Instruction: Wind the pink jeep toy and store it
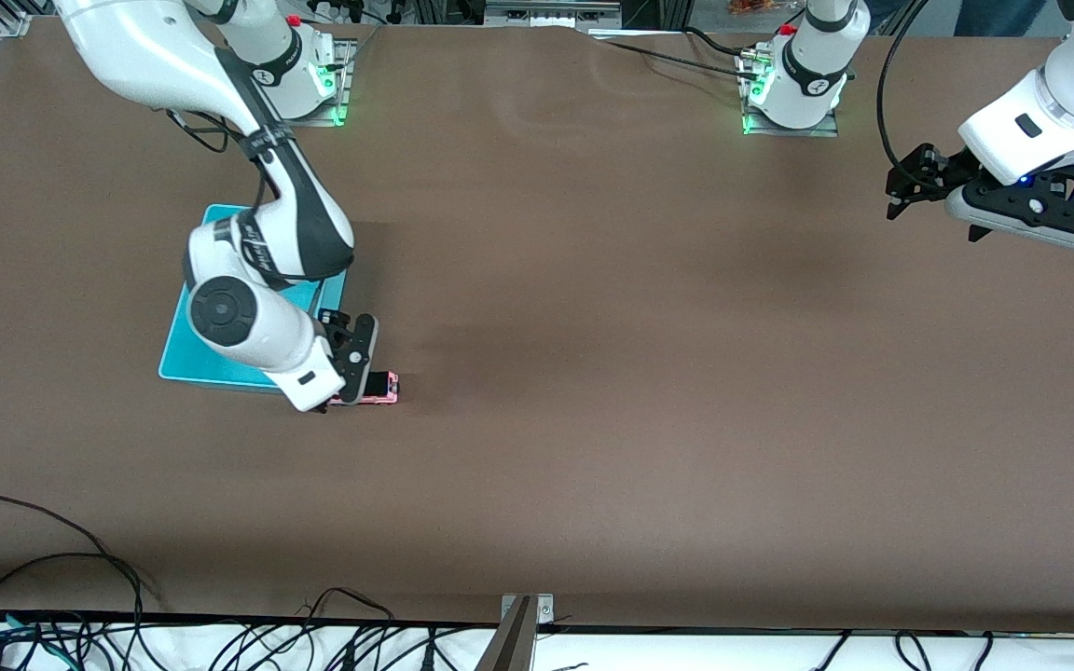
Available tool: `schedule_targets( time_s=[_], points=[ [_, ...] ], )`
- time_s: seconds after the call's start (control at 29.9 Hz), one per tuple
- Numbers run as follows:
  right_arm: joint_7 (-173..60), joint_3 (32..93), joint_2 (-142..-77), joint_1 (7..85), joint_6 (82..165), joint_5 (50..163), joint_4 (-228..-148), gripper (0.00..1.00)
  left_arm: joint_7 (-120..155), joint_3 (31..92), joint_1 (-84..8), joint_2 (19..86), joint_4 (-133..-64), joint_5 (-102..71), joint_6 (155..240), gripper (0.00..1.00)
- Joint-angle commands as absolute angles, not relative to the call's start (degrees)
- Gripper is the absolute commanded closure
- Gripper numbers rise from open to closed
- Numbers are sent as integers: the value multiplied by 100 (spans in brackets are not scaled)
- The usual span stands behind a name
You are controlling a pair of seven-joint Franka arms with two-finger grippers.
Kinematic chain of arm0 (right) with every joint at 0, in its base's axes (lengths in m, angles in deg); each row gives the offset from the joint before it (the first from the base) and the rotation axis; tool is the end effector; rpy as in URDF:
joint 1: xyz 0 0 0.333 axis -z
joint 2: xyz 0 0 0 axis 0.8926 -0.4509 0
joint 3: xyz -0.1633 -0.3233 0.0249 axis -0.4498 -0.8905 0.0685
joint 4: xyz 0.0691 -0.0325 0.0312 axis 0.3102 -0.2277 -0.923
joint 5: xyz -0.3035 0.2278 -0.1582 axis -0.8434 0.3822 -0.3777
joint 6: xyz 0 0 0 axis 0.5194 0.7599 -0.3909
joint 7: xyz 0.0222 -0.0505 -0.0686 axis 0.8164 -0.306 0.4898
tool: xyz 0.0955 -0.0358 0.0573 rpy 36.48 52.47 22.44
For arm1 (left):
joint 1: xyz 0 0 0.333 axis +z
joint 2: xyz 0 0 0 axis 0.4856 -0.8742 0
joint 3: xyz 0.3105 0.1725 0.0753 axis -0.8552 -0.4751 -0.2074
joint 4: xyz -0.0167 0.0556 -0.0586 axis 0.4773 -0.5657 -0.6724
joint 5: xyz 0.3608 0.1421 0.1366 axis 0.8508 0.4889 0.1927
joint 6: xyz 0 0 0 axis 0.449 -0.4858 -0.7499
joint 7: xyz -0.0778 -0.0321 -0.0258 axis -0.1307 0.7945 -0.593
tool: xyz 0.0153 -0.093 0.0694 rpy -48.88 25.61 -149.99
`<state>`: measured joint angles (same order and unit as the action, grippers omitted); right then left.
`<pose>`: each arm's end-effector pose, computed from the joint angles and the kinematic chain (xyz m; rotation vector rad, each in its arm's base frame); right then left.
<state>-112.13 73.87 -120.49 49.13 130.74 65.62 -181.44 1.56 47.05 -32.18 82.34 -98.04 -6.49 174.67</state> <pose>0.6861 0.2375 0.2913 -2.3419 -2.0531 0.0887 0.5457 -0.0657 0.6305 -3.1037 0.4444 0.0240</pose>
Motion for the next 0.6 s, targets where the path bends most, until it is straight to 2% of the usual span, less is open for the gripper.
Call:
schedule_targets(
  time_s=[0.0, 0.37, 0.5, 0.53, 0.57],
  points=[
    [-11534, 7358, -12360, 4879, 13518, 6395, -18118, 0, 118, 4659, -3239, 8163, -9726, -685, 17466, 0],
    [-11657, 7341, -12676, 4888, 14001, 6378, -18162, 1, -137, 4659, -3090, 8084, -9717, -685, 17466, 0],
    [-11657, 7341, -12738, 4888, 14142, 6378, -18215, 10, -137, 4667, -3108, 8032, -9577, -667, 17466, 0],
    [-11657, 7341, -12747, 4879, 14151, 6369, -18223, 15, -137, 4667, -3099, 7971, -9533, -676, 17466, 0],
    [-11666, 7341, -12756, 4879, 14151, 6369, -18232, 24, -137, 4667, -3099, 7961, -9515, -676, 17466, 0]
  ],
)
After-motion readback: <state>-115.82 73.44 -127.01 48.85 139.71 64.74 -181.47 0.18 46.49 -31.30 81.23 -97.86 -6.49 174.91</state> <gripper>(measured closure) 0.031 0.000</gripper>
